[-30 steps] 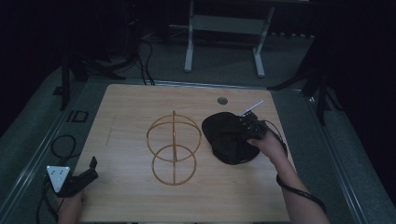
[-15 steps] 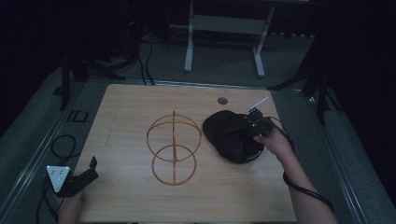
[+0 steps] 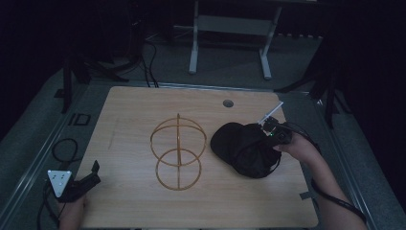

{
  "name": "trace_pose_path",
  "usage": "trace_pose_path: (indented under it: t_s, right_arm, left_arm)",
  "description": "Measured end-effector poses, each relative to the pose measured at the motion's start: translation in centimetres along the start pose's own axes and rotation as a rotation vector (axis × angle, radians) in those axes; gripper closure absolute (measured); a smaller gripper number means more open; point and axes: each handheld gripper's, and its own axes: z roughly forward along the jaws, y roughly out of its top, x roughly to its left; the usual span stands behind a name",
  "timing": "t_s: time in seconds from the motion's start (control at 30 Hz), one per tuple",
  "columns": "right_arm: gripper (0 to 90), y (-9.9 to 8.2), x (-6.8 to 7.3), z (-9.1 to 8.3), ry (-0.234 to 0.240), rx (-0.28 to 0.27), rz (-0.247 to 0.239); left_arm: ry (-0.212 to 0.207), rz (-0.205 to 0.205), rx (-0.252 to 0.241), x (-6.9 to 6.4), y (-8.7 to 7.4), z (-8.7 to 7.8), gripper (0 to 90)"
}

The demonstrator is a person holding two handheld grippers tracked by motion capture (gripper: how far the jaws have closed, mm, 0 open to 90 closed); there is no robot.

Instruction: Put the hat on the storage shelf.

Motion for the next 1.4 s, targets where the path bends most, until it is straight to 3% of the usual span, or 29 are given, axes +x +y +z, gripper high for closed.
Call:
trace_pose_path:
  t_s: [0.17, 0.3, 0.43, 0.53, 0.67, 0.83, 0.97, 1.13, 1.23, 1.4]
  right_arm:
    - [87.3, -1.3, 0.0, -0.4, 0.013, 0.013, -0.064]
    - [87.3, -2.6, 0.4, -0.7, 0.056, 0.03, -0.143]
    - [87.3, -3.7, 1.2, -1.3, 0.093, 0.021, -0.237]
    - [87.3, -4.1, 1.8, -1.7, 0.1, 0.017, -0.274]
    - [87.4, -4.4, 2.6, -2.2, 0.097, 0.019, -0.306]
    - [87.5, -4.5, 3.0, -2.9, 0.108, 0.037, -0.31]
    - [87.4, -4.4, 3.5, -5.3, 0.096, 0.054, -0.332]
    - [87.4, -4.4, 3.8, -7.3, 0.098, 0.034, -0.345]
    - [87.5, -4.3, 4.2, -9.7, 0.091, 0.014, -0.367]
    - [87.4, -4.2, 4.7, -12.0, 0.119, -0.019, -0.387]
  left_arm:
    - [-0.003, 0.001, -0.002, 0.0, 0.0, 0.0, 1.8]
    - [-0.003, 0.003, -0.002, 0.0, 0.0, 0.0, 1.8]
    - [-0.002, 0.004, -0.002, 0.0, 0.0, 0.0, 1.8]
    - [-0.002, 0.004, -0.002, 0.0, 0.0, 0.0, 1.8]
    - [0.0, 0.004, -0.001, 0.0, 0.0, 0.0, 1.8]
    - [-0.001, 0.004, 0.001, 0.0, 0.0, 0.0, 1.8]
    - [0.0, 0.004, -0.002, 0.0, 0.0, 0.0, 1.8]
    - [0.002, 0.005, 0.001, 0.0, 0.0, 0.0, 1.8]
    - [0.002, 0.005, 0.001, 0.0, 0.0, 0.0, 1.8]
    - [0.002, 0.004, 0.002, 0.0, 0.0, 0.0, 1.8]
